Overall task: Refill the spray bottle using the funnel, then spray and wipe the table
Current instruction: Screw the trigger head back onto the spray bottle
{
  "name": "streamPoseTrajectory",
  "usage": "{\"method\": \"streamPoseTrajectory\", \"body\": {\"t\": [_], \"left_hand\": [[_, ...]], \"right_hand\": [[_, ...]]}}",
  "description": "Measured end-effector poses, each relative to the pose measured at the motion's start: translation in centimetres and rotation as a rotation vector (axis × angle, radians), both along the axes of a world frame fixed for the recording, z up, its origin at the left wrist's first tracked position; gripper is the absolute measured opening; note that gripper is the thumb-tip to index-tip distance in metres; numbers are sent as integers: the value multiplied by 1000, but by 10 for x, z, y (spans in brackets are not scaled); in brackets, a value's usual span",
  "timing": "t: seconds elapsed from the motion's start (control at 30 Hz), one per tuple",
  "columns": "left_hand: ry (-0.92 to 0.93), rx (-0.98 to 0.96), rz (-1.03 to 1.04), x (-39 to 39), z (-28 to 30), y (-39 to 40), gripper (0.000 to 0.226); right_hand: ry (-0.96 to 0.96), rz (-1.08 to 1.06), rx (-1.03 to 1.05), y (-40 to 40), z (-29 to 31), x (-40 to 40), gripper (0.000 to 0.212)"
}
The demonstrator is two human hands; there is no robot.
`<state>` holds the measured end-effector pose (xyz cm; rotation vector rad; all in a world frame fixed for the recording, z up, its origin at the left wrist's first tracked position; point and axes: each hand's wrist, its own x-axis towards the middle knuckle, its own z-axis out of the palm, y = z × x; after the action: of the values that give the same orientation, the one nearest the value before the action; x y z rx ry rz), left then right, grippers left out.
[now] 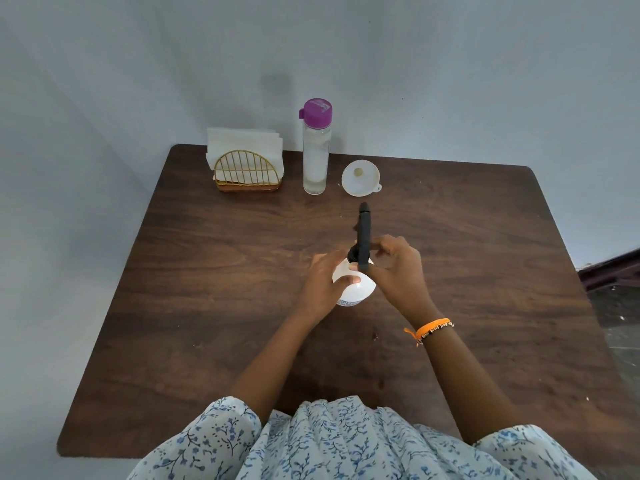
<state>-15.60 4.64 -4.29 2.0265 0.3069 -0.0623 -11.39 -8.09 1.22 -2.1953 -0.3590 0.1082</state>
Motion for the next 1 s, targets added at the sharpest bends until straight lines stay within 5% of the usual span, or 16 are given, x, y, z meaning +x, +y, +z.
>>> {"method": "streamPoseTrajectory", "body": {"t": [0.23,0.57,0.67,0.83,1.0], "left_hand": [[-28,31,-18,2,1,0,37],[-40,21,-25,1,5,2,38],[-55,29,-16,0,5,2,40],[-47,75,-3,0,10,1,39],[-55,63,-23,-2,11,0,37]], "right_hand": [[27,-222,215,19,-16,-15,33],[-1,26,113,0,-11,-15,35],[31,-67,166,3,-12,-12,23],[167,-299,332,20,-19,-18,36],[159,-77,345,5,-27,-25,33]]}}
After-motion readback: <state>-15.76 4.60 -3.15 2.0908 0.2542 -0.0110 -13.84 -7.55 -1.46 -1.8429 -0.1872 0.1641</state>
